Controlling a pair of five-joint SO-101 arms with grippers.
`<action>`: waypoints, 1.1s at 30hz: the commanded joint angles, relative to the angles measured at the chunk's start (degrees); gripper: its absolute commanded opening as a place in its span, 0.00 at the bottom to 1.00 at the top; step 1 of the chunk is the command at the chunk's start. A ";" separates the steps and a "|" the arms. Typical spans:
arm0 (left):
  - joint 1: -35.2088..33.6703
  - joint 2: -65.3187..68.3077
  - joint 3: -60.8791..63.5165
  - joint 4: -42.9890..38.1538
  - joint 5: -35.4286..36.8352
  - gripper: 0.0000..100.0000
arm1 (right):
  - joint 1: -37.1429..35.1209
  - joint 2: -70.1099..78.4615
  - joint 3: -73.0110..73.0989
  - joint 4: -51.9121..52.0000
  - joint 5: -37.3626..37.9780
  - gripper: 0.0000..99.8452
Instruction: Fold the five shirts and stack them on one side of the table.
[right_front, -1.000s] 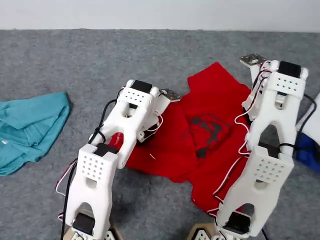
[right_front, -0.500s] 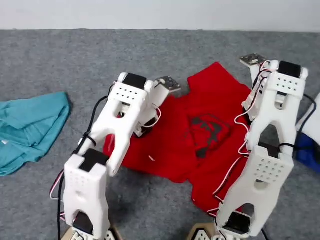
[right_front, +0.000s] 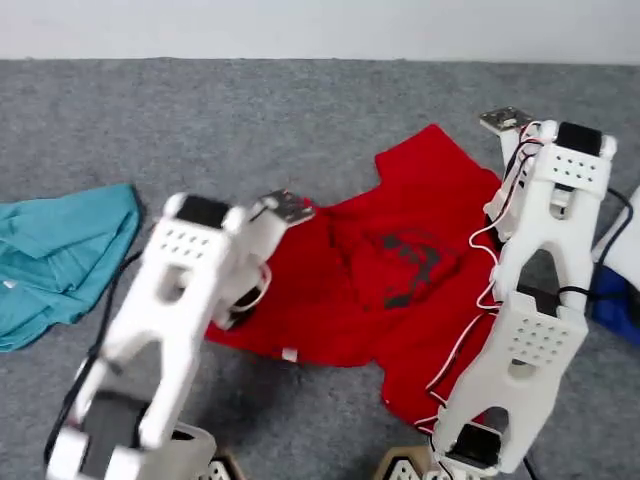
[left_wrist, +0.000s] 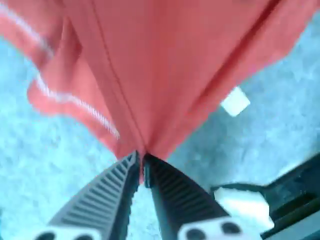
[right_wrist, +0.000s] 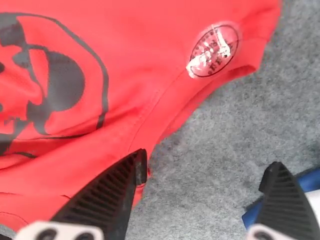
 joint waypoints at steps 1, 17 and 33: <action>-4.04 -11.87 9.89 1.58 -3.16 0.01 | 0.84 -4.00 -0.18 2.42 0.53 0.37; -19.96 -40.18 7.52 1.76 -13.10 0.13 | -0.13 -3.65 -0.18 2.42 0.62 0.37; -20.57 -41.93 2.59 1.67 -8.97 0.15 | -6.99 7.52 -0.53 -11.03 2.73 0.42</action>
